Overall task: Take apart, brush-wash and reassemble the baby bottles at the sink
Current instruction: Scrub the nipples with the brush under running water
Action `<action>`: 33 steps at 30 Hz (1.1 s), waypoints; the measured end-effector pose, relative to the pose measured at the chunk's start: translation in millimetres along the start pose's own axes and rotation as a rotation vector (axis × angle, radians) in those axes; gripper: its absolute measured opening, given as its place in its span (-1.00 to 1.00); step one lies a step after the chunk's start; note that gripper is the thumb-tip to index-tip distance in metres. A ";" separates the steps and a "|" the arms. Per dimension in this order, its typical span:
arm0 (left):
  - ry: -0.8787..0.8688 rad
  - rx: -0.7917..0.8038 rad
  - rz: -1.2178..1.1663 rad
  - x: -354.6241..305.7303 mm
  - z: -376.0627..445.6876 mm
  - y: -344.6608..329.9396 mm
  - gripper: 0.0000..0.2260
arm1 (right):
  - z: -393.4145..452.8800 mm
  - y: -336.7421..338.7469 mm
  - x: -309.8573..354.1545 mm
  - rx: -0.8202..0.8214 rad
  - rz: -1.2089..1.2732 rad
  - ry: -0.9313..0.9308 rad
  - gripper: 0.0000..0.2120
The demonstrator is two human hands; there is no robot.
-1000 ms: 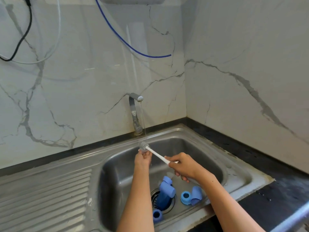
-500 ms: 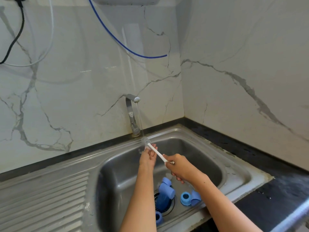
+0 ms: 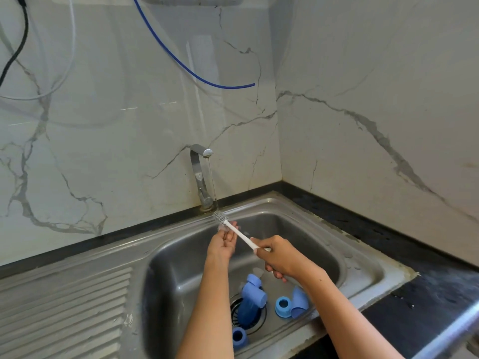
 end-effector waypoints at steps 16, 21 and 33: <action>-0.075 0.066 0.234 -4.2 6.2 0.1 -0.77 | -1.6 -1.0 4.0 -0.009 -0.010 0.008 -0.60; -0.197 0.084 0.220 -19.2 1.3 -5.1 -0.76 | 3.3 5.3 5.6 -0.065 0.062 0.011 -0.61; -0.167 0.009 0.284 -19.8 9.5 -3.3 -0.82 | 2.9 -2.9 6.9 -0.012 0.082 0.008 -0.60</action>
Point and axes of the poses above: each hand's wrist, its own z-axis towards the middle knuckle, its own y-axis out of the back of the hand, x = y × z, the point moved 7 cm from there along z, towards the middle knuckle, and after that the axes turned 6 degrees about -y, right-handed, at the moved point
